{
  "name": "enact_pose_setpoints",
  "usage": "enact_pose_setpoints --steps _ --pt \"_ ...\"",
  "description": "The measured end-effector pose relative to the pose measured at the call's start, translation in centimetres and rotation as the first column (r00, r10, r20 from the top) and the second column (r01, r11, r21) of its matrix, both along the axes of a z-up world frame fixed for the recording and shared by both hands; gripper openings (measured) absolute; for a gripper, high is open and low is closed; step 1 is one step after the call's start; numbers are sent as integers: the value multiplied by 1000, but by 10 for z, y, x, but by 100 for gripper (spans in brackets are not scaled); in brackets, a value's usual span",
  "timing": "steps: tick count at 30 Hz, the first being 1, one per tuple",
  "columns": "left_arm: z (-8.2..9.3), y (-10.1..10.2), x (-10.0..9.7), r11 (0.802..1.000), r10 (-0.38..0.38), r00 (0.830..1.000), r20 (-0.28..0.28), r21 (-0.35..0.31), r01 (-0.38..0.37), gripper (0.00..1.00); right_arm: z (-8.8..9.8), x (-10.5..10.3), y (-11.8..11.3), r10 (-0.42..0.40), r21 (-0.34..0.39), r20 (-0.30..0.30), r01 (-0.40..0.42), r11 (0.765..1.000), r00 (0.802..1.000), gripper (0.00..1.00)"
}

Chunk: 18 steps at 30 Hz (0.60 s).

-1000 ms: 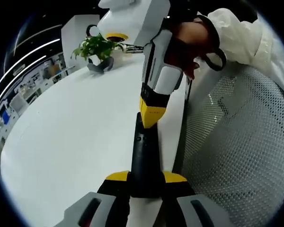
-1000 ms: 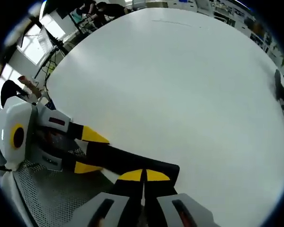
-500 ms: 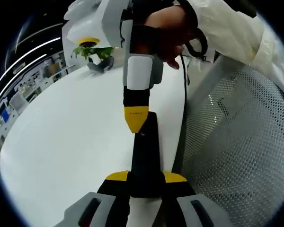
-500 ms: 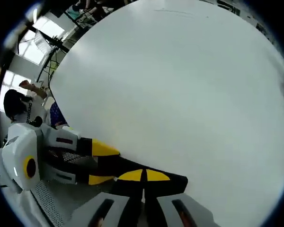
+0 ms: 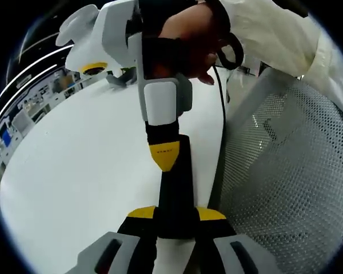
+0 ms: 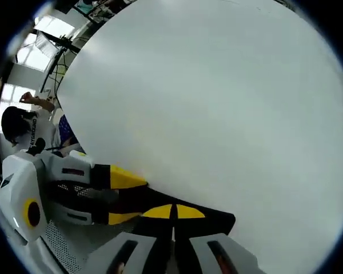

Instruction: Press the specified remote control buttons in sequence, fully releasing each button before pressing the next.

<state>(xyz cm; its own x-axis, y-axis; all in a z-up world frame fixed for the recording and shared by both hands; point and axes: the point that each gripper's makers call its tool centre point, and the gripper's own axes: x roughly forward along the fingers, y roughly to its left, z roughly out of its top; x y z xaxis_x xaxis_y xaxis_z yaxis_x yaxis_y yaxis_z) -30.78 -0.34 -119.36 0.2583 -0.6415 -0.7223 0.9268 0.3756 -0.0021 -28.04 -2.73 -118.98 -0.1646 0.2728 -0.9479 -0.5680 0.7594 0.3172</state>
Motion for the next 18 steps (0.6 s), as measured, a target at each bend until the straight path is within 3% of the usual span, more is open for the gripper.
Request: enact_pose_setpoints --steps 8,18 --pt "0 0 1 1000 4 1000 0 -1 -4 24 -1 2 -1 -15 -13 5 15 1000 1000 0" --pt "0 0 1 1000 9 1000 0 -4 -9 24 -2 3 -1 -6 -19 -34 5 1000 999 0"
